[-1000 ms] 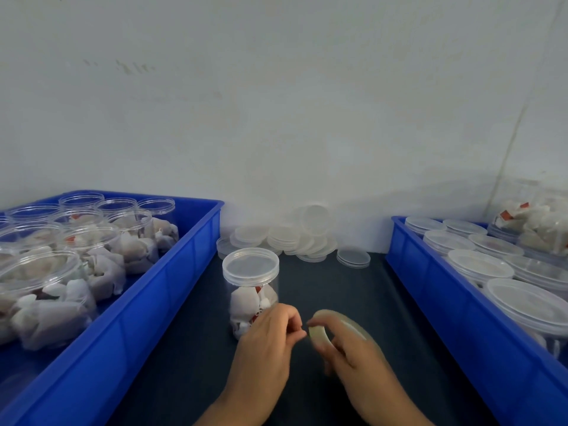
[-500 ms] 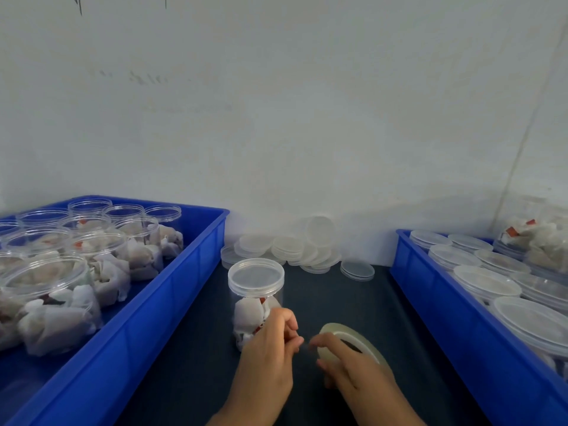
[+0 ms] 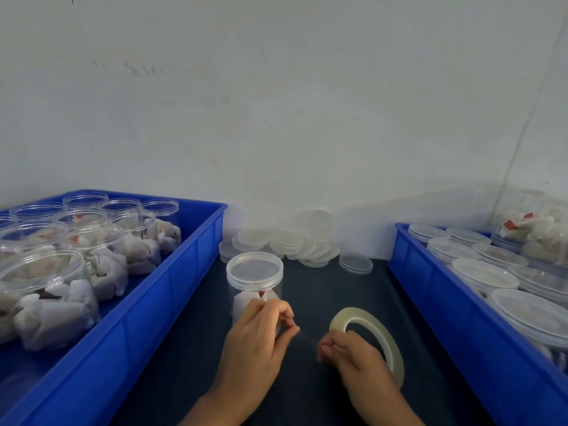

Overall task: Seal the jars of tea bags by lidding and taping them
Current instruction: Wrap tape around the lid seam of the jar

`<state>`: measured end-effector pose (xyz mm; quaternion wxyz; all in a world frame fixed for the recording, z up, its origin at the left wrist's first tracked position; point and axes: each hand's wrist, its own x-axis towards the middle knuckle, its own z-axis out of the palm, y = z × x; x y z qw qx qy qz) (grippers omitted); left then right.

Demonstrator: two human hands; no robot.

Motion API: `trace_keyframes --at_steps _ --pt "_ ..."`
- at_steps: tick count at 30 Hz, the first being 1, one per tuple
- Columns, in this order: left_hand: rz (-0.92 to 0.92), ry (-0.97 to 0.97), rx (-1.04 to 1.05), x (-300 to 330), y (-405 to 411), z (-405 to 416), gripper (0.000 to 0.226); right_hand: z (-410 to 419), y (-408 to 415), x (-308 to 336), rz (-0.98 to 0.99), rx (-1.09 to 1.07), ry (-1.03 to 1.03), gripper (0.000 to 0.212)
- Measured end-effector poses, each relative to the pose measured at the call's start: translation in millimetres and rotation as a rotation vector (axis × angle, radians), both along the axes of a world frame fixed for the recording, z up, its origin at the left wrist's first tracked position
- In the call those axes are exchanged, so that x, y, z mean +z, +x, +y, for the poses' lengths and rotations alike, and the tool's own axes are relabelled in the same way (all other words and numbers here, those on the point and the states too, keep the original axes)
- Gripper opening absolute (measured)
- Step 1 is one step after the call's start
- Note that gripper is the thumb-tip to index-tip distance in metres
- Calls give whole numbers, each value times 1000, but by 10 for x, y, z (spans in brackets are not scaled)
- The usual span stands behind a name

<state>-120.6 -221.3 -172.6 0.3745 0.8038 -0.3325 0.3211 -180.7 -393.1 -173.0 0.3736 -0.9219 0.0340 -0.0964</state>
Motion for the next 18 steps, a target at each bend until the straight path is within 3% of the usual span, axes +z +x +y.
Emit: trace_keyframes --at_steps 4,7,9,12,15,18 --pt "-206 -30 61 31 18 33 25 26 -12 4 -57 -20 26 24" --pt "-204 -256 184 55 67 60 49 50 -24 23 -97 -54 44 24" --pt "-37 -437 235 42 165 108 83 67 -21 31 -126 -67 55 23" --pt "381 -557 103 -39 318 162 113 92 -18 36 -148 -73 75 23" --pt "658 -525 -78 -138 406 152 112 118 -17 31 -146 -77 96 24" --pt "679 -474 -104 -186 424 141 104 115 -16 31 -157 -80 113 30"
